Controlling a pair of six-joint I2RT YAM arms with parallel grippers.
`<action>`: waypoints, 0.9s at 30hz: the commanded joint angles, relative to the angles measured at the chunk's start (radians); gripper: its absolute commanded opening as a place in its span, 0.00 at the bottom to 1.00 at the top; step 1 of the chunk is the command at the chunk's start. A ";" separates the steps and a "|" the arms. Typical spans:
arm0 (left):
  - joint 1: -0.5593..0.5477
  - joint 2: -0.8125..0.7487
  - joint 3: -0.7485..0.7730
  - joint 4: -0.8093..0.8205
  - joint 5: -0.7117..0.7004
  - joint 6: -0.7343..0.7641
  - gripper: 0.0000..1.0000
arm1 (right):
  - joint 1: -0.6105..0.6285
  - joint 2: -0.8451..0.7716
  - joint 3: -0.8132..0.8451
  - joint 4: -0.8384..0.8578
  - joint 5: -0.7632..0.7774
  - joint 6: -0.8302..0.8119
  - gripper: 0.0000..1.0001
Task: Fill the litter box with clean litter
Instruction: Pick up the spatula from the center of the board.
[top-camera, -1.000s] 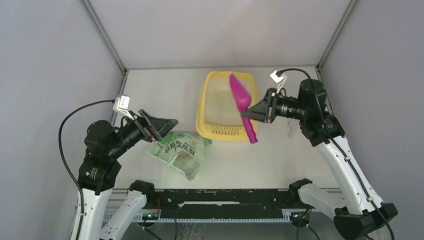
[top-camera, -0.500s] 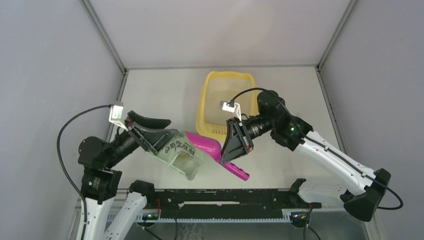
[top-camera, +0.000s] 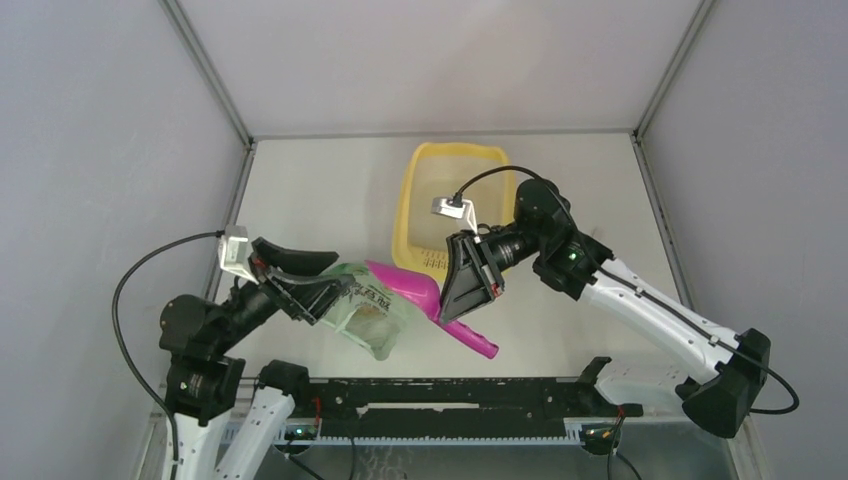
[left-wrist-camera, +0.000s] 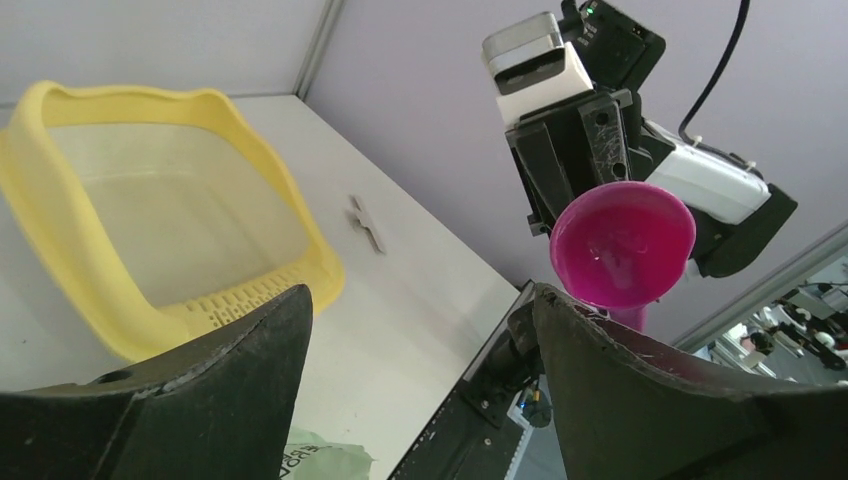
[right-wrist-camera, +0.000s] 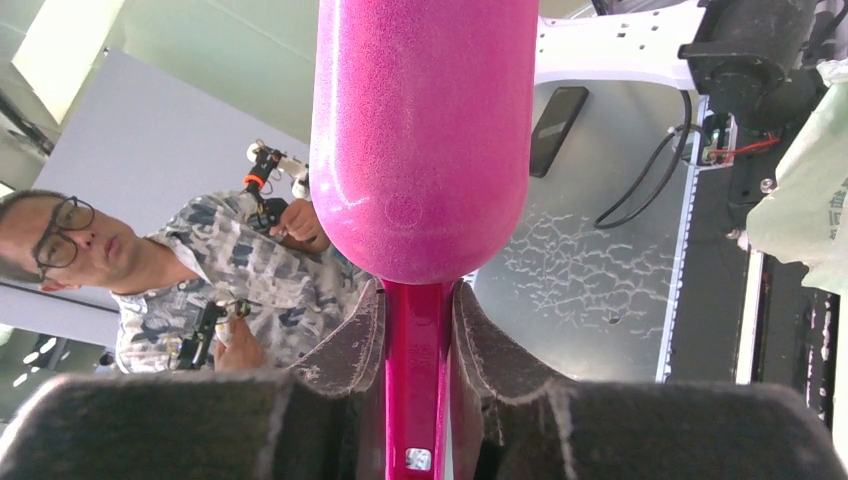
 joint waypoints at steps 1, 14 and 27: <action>-0.005 0.026 -0.026 0.093 0.066 0.007 0.85 | 0.013 0.037 0.011 0.100 -0.018 0.059 0.09; -0.009 0.033 -0.040 0.193 0.204 -0.074 0.69 | 0.062 0.165 0.011 0.328 -0.045 0.212 0.08; -0.034 0.087 -0.073 0.202 0.207 -0.073 0.50 | 0.085 0.252 0.016 0.522 -0.072 0.338 0.07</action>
